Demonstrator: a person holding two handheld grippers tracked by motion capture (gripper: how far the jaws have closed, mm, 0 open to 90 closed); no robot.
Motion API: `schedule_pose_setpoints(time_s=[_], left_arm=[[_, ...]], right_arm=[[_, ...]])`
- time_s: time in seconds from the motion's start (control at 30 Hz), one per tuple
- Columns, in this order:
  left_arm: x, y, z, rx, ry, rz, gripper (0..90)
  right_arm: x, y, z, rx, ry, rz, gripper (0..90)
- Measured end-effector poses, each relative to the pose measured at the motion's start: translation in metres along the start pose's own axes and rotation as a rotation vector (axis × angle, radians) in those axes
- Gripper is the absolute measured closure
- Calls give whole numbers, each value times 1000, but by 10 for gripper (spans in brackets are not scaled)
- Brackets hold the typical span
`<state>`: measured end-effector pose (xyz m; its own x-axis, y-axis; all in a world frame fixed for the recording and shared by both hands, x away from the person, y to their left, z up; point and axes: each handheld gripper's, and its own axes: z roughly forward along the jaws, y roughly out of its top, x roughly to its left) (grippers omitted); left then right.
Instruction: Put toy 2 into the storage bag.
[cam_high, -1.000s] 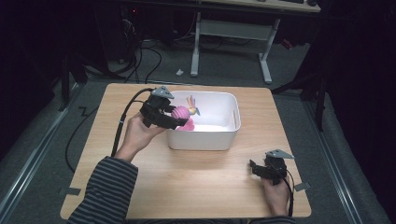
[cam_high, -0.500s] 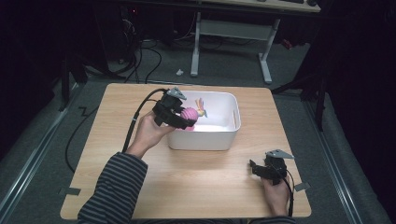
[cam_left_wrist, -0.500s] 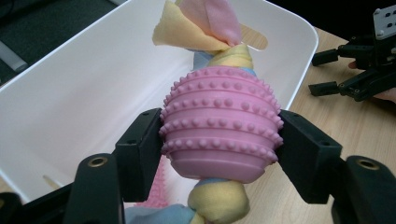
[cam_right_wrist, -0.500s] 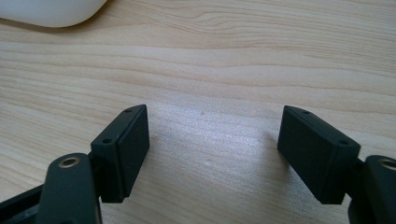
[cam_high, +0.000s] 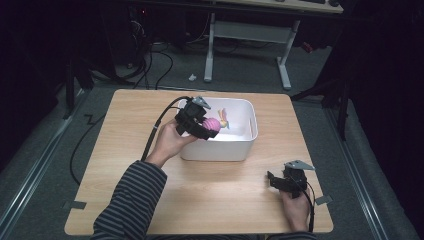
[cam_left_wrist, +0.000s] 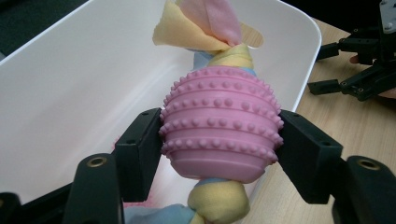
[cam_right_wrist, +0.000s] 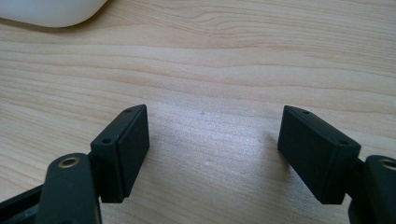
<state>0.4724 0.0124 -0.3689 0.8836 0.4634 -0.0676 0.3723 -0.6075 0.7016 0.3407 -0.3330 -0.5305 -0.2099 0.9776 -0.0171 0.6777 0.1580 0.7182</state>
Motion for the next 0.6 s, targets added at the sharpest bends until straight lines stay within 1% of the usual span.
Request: schedule_pose_setpoints(time_s=[0.3, 0.6], left_arm=[[-1, 1, 9, 15, -14, 4, 350], [-2, 0, 13, 22, -22, 6, 349]], right_arm=[[0, 0, 0, 0, 0, 0, 251], [0, 0, 0, -1, 0, -2, 251]])
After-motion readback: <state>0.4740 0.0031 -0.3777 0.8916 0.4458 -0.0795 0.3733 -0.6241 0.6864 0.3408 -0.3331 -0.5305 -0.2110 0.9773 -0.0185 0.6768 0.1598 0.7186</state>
